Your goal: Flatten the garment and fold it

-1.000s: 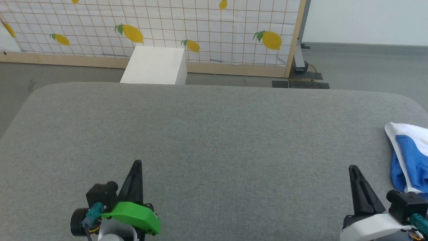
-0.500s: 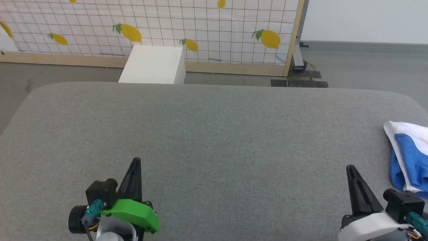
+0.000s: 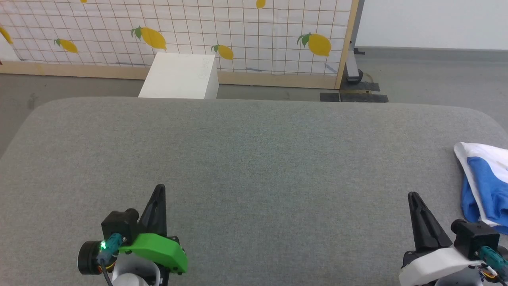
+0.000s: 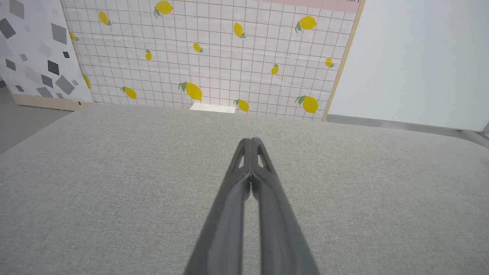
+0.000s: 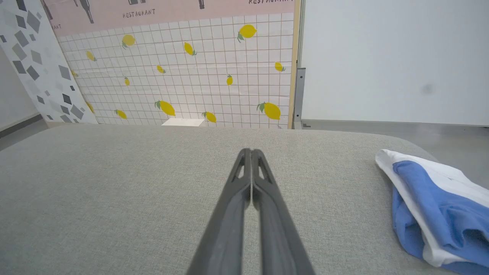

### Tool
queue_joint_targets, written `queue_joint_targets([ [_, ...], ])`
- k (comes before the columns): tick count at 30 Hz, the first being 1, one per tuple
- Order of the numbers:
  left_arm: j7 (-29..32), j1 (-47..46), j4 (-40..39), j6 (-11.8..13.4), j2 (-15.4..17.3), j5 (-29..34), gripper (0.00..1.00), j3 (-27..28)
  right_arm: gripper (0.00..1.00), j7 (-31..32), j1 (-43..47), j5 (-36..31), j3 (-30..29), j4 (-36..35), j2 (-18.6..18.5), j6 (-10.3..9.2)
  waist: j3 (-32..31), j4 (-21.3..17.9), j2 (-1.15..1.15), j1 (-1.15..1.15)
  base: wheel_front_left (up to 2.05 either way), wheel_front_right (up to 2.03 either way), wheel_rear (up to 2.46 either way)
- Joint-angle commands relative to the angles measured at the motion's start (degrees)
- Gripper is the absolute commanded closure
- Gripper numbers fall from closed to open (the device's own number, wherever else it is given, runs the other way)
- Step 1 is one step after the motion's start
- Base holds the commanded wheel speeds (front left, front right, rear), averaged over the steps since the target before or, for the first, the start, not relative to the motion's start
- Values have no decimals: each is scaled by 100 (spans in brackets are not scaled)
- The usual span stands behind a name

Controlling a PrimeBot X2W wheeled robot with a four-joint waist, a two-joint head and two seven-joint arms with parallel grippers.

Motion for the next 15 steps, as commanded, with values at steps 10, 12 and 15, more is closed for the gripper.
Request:
queue_joint_targets([
  [10,129,106,-149,36,-55,193,100,68,100,68,-140,-119,55,9,4,-3,18,-23,0,0,0,0,0],
  [12,152,110,-171,39,-59,219,100,78,100,79,-152,-133,62,10,5,-3,22,-27,0,0,0,0,0],
  [15,187,118,-205,44,-66,258,100,94,100,96,-169,-154,73,11,5,-4,27,-34,0,0,0,0,0],
])
